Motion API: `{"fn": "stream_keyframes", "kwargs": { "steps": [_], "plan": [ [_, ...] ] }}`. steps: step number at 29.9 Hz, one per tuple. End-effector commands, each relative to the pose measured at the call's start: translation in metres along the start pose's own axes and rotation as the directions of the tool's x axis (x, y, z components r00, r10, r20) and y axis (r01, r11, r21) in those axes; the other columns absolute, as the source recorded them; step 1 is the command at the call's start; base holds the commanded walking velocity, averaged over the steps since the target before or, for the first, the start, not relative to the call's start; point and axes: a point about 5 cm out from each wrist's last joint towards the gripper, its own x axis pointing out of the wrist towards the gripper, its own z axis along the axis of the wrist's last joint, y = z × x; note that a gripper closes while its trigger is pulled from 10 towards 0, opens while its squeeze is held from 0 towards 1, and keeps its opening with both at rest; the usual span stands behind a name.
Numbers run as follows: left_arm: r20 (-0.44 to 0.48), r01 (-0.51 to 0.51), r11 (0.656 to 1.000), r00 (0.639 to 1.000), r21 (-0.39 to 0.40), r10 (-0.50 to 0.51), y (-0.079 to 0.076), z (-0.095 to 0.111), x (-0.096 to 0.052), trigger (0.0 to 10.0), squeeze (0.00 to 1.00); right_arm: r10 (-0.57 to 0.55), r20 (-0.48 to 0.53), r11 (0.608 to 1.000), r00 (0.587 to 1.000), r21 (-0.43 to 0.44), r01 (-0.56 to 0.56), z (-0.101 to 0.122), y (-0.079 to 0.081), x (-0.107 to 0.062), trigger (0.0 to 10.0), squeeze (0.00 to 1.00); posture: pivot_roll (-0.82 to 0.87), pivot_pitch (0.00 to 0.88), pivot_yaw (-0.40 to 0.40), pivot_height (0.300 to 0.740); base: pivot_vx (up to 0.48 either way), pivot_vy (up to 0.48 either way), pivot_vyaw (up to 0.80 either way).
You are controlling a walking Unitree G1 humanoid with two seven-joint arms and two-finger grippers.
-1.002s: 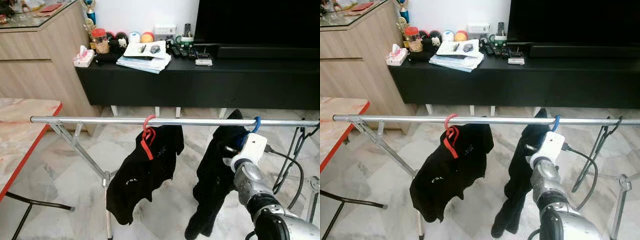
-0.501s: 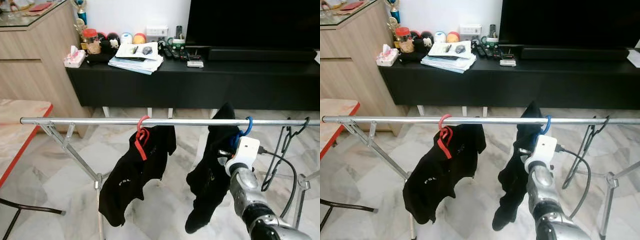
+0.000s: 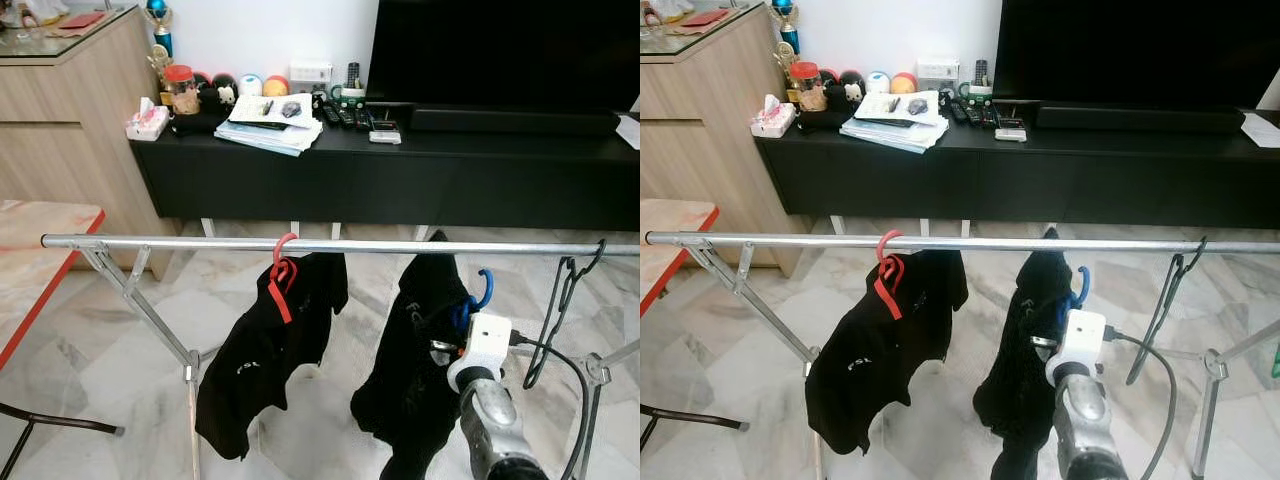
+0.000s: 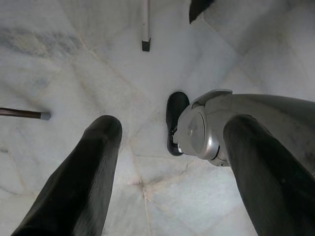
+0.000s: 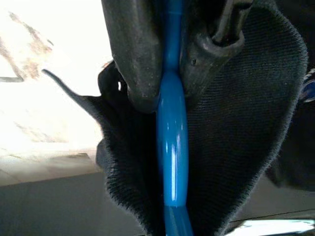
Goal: Hang hanger
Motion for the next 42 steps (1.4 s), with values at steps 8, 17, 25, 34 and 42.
{"fn": "stream_keyframes", "kwargs": {
  "steps": [8,17,25,34,42],
  "plan": [
    [-0.015,-0.016,0.999,1.000,-0.034,0.015,0.003,-0.007,-0.003,10.0,0.00,0.012,0.039,1.000,0.999,-0.018,-0.011,-0.004,0.000,-0.009,10.0,0.00,0.12,0.023,-0.021,0.740,0.000,0.000,0.00],
    [-0.013,-0.021,0.999,1.000,-0.046,0.020,0.006,-0.008,-0.004,10.0,0.00,0.051,0.073,0.996,0.996,-0.075,-0.046,-0.011,0.000,-0.029,10.0,0.00,0.10,0.003,-0.012,0.740,0.000,0.000,0.00],
    [-0.002,-0.011,0.999,1.000,-0.046,0.011,0.006,-0.006,-0.003,10.0,0.00,0.009,0.078,0.999,0.997,-0.033,-0.006,-0.008,-0.004,-0.030,10.0,0.00,0.10,0.033,-0.017,0.740,0.000,0.000,0.00],
    [0.005,-0.018,0.998,1.000,-0.057,0.018,0.006,-0.004,-0.003,10.0,0.00,0.007,0.068,1.000,0.998,-0.021,-0.006,-0.001,0.003,-0.026,10.0,0.00,0.11,0.065,-0.024,0.740,0.000,0.000,0.00],
    [0.009,-0.016,0.999,1.000,-0.051,0.017,0.007,-0.003,-0.003,10.0,0.00,-0.016,0.051,1.000,0.999,-0.019,0.017,-0.001,0.001,-0.026,10.0,0.00,0.11,0.092,-0.017,0.740,0.000,0.000,0.00]
  ]
}}
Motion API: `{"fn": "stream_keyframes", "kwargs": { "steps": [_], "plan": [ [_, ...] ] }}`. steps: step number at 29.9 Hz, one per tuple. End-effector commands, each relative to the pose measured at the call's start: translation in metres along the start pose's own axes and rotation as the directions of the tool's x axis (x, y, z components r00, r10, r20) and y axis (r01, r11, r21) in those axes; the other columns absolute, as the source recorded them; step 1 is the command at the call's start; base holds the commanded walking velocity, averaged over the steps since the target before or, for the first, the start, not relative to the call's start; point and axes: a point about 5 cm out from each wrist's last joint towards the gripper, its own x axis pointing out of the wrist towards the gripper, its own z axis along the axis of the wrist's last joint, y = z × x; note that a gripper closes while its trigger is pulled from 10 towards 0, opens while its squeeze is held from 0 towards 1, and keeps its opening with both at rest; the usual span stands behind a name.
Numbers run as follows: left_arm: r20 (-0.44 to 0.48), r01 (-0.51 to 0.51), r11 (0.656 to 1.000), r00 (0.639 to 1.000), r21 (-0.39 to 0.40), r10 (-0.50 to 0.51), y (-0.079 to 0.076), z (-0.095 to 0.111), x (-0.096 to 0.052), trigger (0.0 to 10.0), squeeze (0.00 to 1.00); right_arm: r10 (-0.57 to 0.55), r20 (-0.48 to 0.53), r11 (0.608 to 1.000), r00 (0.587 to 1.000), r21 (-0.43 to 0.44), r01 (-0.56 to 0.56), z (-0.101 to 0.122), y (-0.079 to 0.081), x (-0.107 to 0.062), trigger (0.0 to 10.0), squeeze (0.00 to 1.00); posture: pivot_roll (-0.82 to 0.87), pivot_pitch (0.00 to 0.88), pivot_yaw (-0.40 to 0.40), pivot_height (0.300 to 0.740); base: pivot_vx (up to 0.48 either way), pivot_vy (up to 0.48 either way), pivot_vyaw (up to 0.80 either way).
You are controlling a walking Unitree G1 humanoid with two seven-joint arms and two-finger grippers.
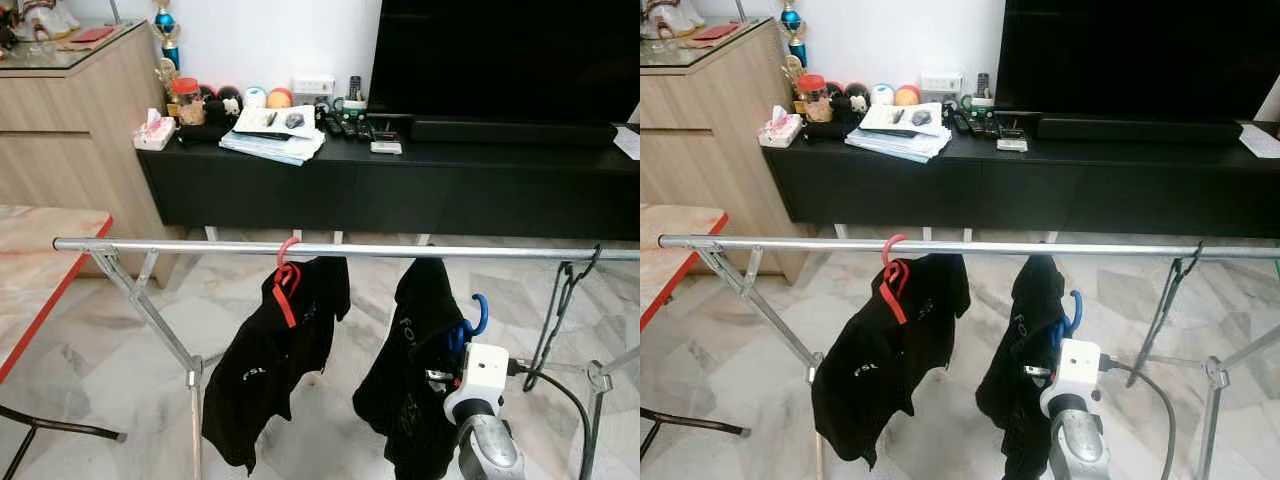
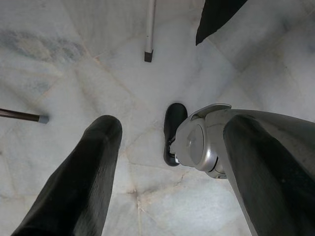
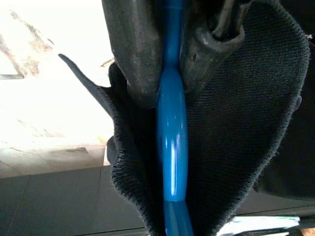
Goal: Hang hanger
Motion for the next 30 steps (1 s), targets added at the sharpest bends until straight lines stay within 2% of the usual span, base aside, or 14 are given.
{"fn": "stream_keyframes", "kwargs": {
  "steps": [1,7,12,25,30],
  "plan": [
    [-0.014,-0.010,1.000,1.000,-0.006,0.010,0.0047,-0.0034,-0.0019,10.0,0.00,-0.003,0.056,1.000,0.998,-0.010,0.004,0.0153,-0.0008,0.0044,10.0,0.00,0.11,0.095,-0.018,0.740,0.000,0.000,0.00],
    [-0.012,-0.009,1.000,1.000,-0.004,0.009,0.0050,-0.0031,-0.0019,10.0,0.00,0.007,0.051,0.999,0.999,-0.031,-0.005,0.0157,0.0003,0.0044,10.0,0.00,0.11,0.104,-0.019,0.740,0.000,0.000,0.00],
    [-0.014,-0.006,1.000,1.000,-0.001,0.006,0.0052,-0.0030,-0.0019,10.0,0.00,0.004,0.052,1.000,0.999,-0.024,-0.003,0.0155,0.0016,0.0048,10.0,0.00,0.11,0.109,-0.019,0.740,0.000,0.000,0.67],
    [-0.014,-0.003,1.000,1.000,0.000,0.003,0.0051,-0.0033,-0.0021,10.0,0.00,-0.009,0.044,1.000,0.999,-0.013,0.010,0.0167,0.0003,0.0073,10.0,0.00,0.12,0.106,-0.020,0.740,0.000,0.000,0.00],
    [-0.013,-0.003,1.000,1.000,-0.001,0.003,0.0050,-0.0032,-0.0020,10.0,0.00,-0.011,0.042,1.000,0.999,-0.011,0.011,0.0164,0.0010,0.0076,10.0,0.00,0.12,0.098,-0.021,0.740,-0.253,0.000,0.00]
  ]
}}
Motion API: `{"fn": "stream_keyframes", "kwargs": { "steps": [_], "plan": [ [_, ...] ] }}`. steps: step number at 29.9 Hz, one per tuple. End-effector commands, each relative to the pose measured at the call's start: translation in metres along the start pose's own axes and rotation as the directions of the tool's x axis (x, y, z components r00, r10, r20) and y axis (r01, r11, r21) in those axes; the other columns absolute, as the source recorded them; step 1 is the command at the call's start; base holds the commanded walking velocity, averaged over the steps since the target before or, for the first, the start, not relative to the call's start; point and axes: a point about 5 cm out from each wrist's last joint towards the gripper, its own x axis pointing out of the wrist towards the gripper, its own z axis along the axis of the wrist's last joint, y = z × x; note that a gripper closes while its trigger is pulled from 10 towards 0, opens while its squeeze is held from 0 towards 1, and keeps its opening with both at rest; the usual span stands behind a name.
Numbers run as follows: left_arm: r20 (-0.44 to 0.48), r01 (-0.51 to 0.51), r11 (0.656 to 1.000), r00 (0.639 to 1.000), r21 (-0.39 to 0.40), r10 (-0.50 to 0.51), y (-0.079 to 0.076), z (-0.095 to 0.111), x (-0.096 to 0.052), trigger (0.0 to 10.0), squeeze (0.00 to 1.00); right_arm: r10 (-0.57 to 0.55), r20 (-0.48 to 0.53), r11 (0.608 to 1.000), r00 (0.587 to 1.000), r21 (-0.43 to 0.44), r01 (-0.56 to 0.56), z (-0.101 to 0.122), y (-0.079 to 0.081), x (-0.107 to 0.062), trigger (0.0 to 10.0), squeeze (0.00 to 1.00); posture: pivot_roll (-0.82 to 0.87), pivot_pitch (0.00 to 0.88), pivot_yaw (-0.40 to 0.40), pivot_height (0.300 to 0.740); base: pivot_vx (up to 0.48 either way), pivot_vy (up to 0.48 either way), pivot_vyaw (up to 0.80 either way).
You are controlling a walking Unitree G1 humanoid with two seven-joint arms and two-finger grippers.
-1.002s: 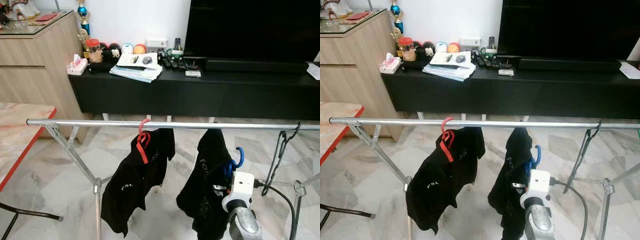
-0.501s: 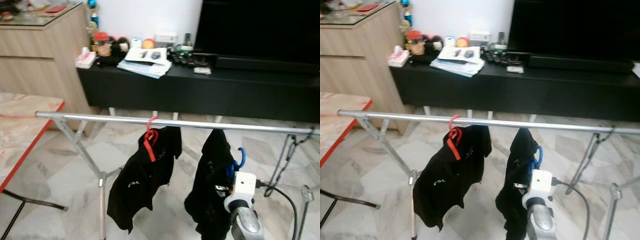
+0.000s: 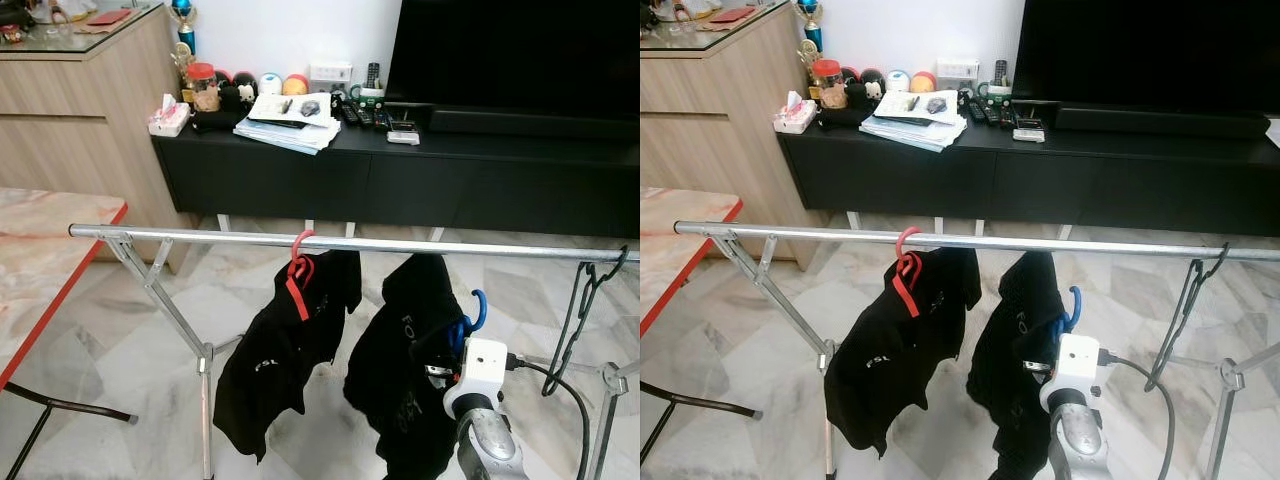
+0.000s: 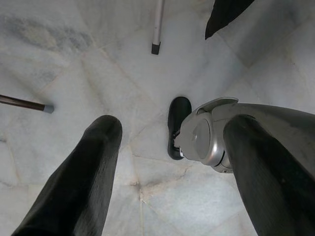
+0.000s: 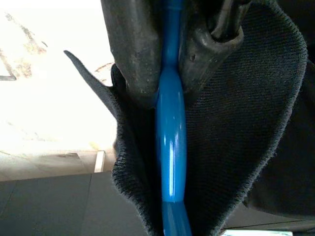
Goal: Hang hanger
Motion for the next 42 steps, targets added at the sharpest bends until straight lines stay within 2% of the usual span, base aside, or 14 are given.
{"fn": "stream_keyframes", "kwargs": {
  "steps": [1,42],
  "plan": [
    [-0.024,-0.008,1.000,1.000,-0.007,0.008,0.0027,-0.0070,-0.0028,10.0,0.00,-0.003,0.040,1.000,0.999,-0.001,0.003,0.0106,0.0000,0.0038,10.0,0.00,0.13,0.096,-0.022,0.740,-0.266,0.000,0.00],
    [-0.024,-0.004,1.000,1.000,-0.006,0.004,0.0028,-0.0063,-0.0025,10.0,0.00,-0.002,0.027,1.000,1.000,-0.005,0.002,0.0112,0.0009,0.0089,10.0,0.00,0.13,0.092,-0.023,0.740,-0.283,0.000,0.00]
  ]
}}
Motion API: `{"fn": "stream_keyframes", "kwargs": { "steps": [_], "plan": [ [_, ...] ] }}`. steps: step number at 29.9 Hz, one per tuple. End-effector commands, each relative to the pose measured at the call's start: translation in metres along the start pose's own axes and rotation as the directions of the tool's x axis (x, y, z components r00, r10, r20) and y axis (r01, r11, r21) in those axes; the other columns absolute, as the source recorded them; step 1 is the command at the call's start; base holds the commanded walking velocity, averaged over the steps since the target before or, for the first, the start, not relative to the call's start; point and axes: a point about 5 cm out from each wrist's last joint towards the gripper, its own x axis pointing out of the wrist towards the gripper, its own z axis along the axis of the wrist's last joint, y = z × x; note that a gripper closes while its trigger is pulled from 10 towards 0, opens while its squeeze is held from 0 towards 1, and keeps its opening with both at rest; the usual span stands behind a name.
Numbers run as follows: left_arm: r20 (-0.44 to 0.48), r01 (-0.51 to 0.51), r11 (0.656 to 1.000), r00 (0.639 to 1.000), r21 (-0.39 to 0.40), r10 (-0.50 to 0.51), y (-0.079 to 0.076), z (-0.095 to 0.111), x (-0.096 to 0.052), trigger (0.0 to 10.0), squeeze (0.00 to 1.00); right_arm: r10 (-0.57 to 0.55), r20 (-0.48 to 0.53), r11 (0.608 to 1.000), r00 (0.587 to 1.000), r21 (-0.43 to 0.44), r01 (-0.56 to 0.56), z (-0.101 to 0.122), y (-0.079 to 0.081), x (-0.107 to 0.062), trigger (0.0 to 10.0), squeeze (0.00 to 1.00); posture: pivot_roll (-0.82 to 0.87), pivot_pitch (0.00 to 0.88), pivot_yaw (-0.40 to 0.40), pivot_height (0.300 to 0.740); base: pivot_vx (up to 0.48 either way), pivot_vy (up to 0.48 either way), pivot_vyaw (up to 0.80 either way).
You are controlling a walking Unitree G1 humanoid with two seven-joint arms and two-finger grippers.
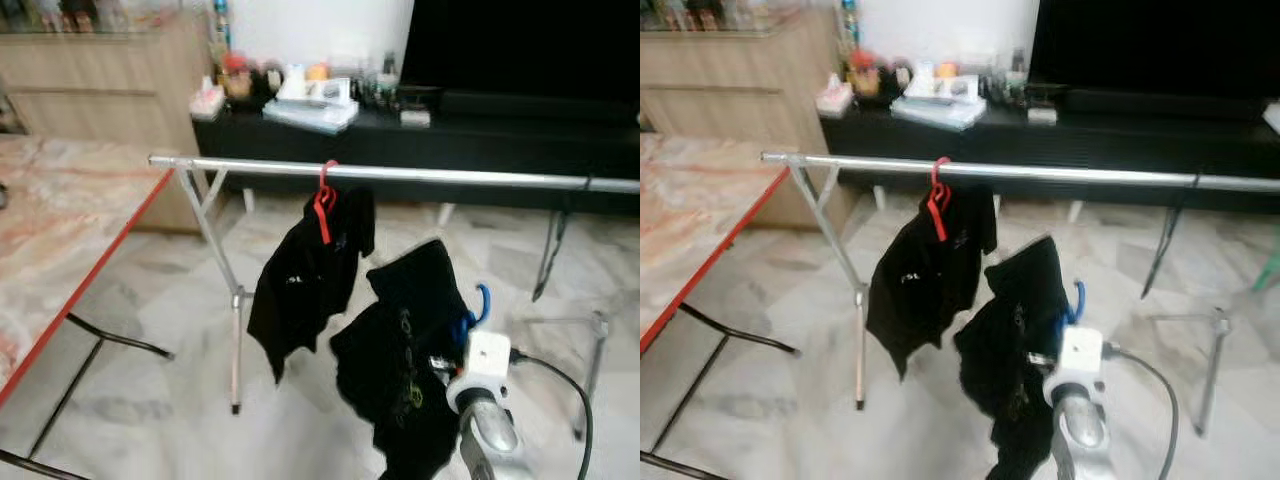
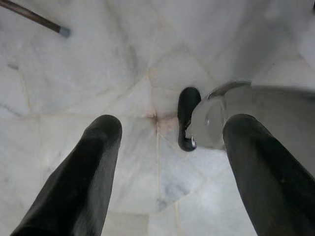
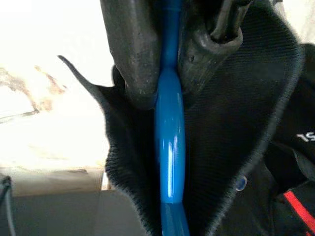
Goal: Hang hanger
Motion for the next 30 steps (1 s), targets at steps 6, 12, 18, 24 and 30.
{"fn": "stream_keyframes", "kwargs": {
  "steps": [6,12,18,24,30],
  "plan": [
    [-0.024,0.005,1.000,1.000,-0.012,-0.005,-0.003,-0.008,-0.002,10.0,0.00,0.010,0.025,1.000,1.000,-0.005,-0.010,0.007,0.001,0.003,10.0,0.00,0.13,0.087,-0.022,0.740,-0.291,0.000,0.00],
    [-0.025,0.006,1.000,1.000,-0.009,-0.007,-0.003,-0.007,-0.002,10.0,0.00,0.011,0.002,1.000,1.000,0.000,-0.011,0.003,0.001,0.003,10.0,0.00,0.13,0.076,-0.019,0.740,-0.293,0.000,0.00],
    [-0.024,0.006,1.000,1.000,-0.008,-0.006,-0.002,-0.007,-0.002,10.0,0.00,0.019,-0.038,1.000,0.999,-0.009,-0.020,-0.004,0.001,0.004,10.0,0.00,0.13,0.077,-0.019,0.740,-0.292,0.000,0.00],
    [-0.023,0.003,1.000,1.000,-0.009,-0.003,-0.002,-0.006,-0.001,10.0,0.00,0.016,-0.054,1.000,0.998,-0.010,-0.017,-0.005,-0.002,0.005,10.0,0.00,0.14,0.083,-0.019,0.740,-0.287,0.000,0.00],
    [-0.019,-0.003,1.000,1.000,-0.013,0.003,-0.003,-0.006,-0.001,10.0,0.00,0.022,-0.093,1.000,0.995,-0.020,-0.024,-0.009,-0.003,0.006,10.0,0.00,0.14,0.089,-0.022,0.740,0.000,0.000,0.00]
  ]
}}
